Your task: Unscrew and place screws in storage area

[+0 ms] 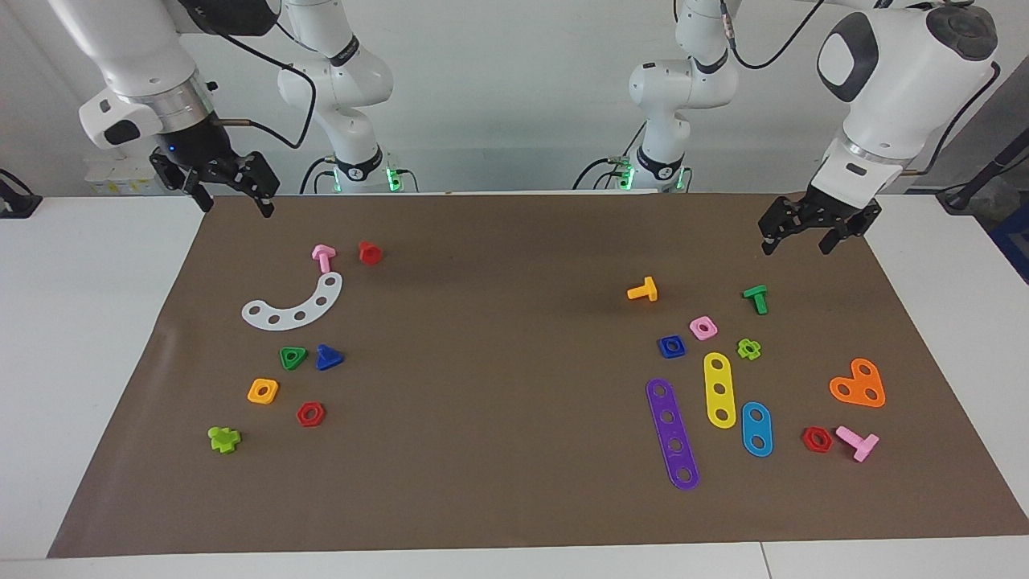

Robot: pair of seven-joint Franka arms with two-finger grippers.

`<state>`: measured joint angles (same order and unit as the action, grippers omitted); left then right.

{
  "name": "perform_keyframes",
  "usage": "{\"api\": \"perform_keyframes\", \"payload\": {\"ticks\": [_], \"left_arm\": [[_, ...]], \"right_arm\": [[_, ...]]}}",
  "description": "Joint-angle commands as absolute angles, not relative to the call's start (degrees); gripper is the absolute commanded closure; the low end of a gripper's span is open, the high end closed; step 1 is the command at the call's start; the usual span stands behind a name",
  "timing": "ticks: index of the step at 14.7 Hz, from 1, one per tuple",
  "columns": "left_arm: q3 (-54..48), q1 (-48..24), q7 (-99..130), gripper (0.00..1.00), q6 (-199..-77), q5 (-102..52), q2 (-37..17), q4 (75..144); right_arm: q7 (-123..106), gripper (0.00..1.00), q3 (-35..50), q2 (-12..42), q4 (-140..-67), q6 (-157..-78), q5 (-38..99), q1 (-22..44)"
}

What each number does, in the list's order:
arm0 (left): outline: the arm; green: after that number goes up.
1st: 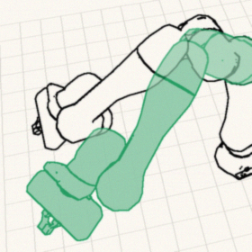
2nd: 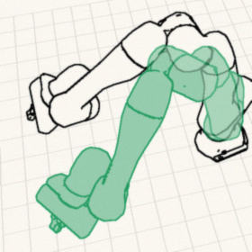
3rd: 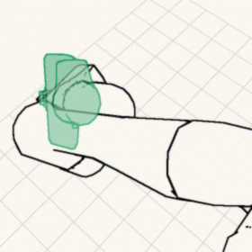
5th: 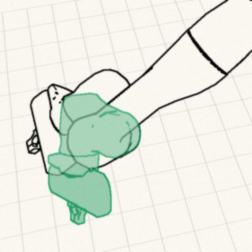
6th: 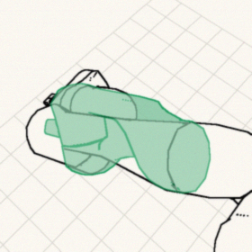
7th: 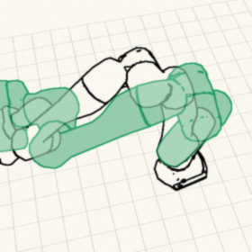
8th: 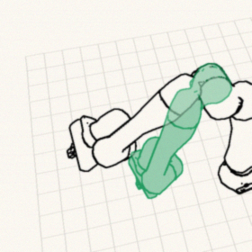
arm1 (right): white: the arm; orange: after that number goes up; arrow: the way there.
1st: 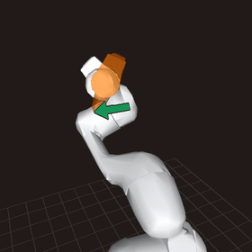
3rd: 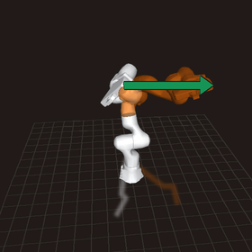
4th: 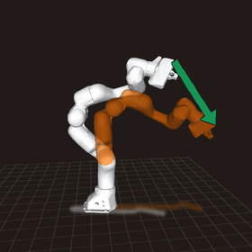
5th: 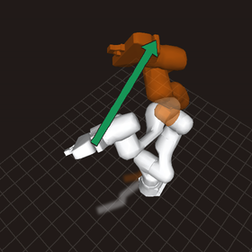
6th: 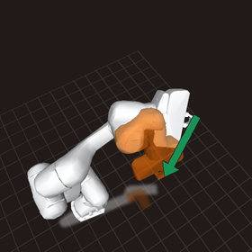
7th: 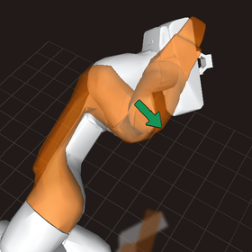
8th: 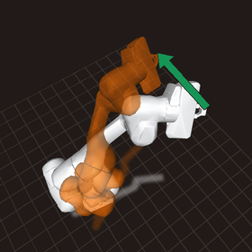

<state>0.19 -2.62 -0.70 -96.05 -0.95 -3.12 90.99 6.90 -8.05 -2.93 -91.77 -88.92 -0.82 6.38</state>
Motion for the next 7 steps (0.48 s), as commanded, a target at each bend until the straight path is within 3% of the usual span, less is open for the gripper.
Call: {"api": "perform_keyframes", "payload": {"ticks": [1,7], "left_arm": [[-5.3,2.5,-1.1,0.00,-96.2,-0.4,-2.1,90.7],[-6.0,2.8,-0.4,0.00,-92.8,1.0,-1.7,88.2]], "right_arm": [[5.8,0.00,-7.5,-2.4,-89.7,-86.4,-1.7,6.1],[6.2,0.00,-7.6,-2.5,-90.0,-86.7,-0.8,6.0]]}}
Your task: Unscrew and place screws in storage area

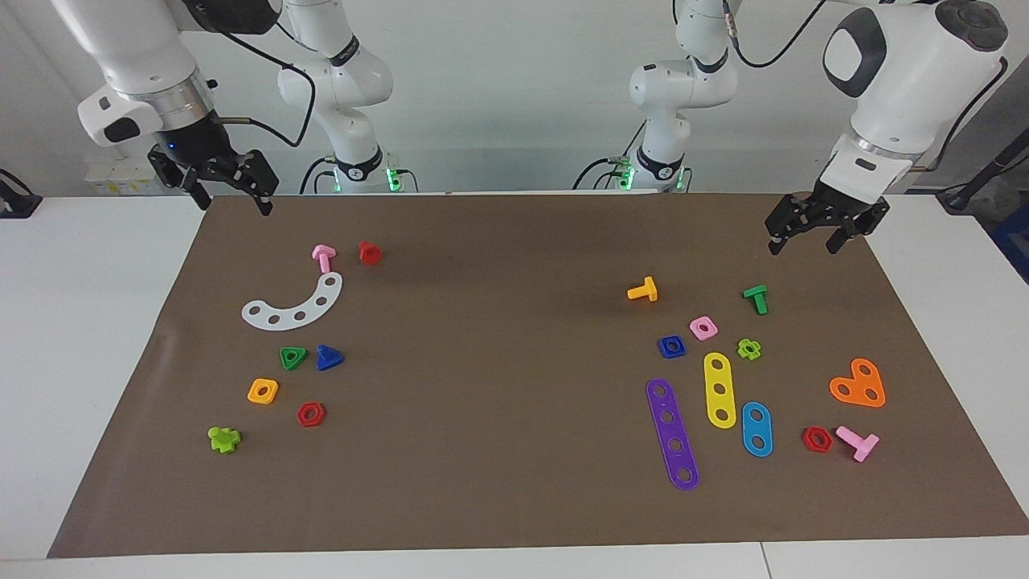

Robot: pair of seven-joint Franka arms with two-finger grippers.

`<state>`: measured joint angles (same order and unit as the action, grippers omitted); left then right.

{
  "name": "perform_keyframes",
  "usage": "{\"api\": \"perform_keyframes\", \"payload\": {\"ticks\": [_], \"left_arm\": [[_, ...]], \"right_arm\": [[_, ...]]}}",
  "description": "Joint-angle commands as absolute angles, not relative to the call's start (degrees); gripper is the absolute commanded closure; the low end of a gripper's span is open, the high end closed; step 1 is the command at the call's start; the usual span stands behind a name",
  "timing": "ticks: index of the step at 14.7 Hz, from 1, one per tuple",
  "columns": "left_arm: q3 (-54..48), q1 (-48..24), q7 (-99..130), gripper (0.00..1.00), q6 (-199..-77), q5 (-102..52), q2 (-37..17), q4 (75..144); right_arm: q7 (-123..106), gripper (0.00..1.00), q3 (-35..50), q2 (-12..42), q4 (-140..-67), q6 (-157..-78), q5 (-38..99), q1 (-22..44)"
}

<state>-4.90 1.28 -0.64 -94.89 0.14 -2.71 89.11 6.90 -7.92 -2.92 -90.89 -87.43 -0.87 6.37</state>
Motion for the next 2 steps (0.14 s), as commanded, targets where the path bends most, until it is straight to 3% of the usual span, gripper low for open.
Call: {"api": "perform_keyframes", "payload": {"ticks": [1,2], "left_arm": [[-6.2,2.9,-0.4,0.00,-93.2,1.0,-1.5,88.7],[-6.2,2.9,-0.4,0.00,-93.2,1.0,-1.4,88.9]], "right_arm": [[6.2,0.00,-7.5,-2.5,-89.9,-86.7,-1.1,6.2],[6.3,0.00,-7.5,-2.5,-90.1,-86.7,-1.0,6.2]]}}
